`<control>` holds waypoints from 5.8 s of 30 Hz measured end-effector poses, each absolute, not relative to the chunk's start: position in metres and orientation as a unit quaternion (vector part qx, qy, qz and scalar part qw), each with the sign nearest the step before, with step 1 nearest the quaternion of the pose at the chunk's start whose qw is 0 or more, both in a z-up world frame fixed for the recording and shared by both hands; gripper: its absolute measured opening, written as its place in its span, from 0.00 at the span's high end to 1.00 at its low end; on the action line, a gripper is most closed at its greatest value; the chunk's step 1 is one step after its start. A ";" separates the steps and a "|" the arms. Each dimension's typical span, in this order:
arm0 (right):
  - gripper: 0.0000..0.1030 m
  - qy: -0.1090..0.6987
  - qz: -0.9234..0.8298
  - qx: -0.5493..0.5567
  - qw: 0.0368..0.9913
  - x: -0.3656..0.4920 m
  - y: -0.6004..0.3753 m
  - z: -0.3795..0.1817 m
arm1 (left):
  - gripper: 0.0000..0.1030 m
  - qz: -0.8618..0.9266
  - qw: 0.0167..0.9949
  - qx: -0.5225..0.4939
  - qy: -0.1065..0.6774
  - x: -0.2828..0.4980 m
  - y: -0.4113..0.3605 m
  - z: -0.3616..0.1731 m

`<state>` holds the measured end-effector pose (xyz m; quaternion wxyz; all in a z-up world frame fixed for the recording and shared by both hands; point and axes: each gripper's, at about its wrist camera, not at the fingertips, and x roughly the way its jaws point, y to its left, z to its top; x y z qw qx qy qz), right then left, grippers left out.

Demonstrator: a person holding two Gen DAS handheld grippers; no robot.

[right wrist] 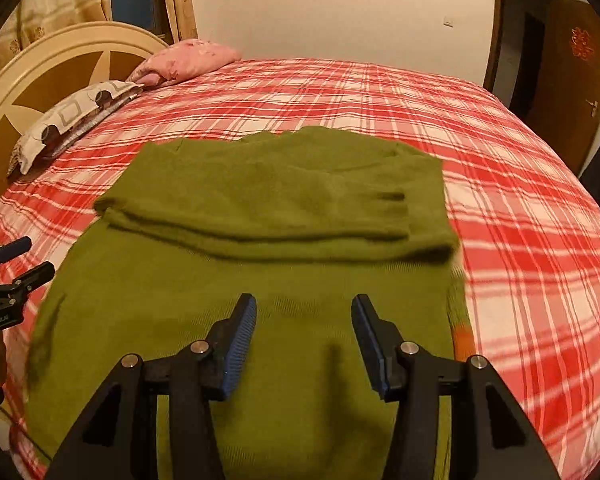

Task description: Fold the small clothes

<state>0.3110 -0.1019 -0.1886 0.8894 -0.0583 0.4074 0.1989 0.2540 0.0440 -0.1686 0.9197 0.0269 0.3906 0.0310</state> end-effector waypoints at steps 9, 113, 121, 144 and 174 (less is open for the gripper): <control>0.50 0.422 0.180 -0.035 0.888 0.259 -0.136 -0.194 | 0.14 0.016 0.919 0.030 0.392 0.220 0.033 -0.159; 0.91 0.362 0.242 0.217 0.874 0.196 -0.260 -0.160 | 0.90 -0.153 0.901 -0.155 0.376 0.165 0.058 -0.139; 0.91 0.345 0.243 0.200 0.884 0.247 -0.246 -0.132 | 0.90 -0.147 0.908 -0.164 0.357 0.205 0.071 -0.125; 0.91 0.338 0.227 0.138 0.903 0.423 -0.175 -0.098 | 0.90 -0.114 0.906 -0.190 0.360 0.365 0.107 -0.121; 0.33 0.407 0.158 0.121 0.891 0.555 -0.173 -0.185 | 0.31 -0.025 0.886 -0.233 0.400 0.440 0.134 -0.163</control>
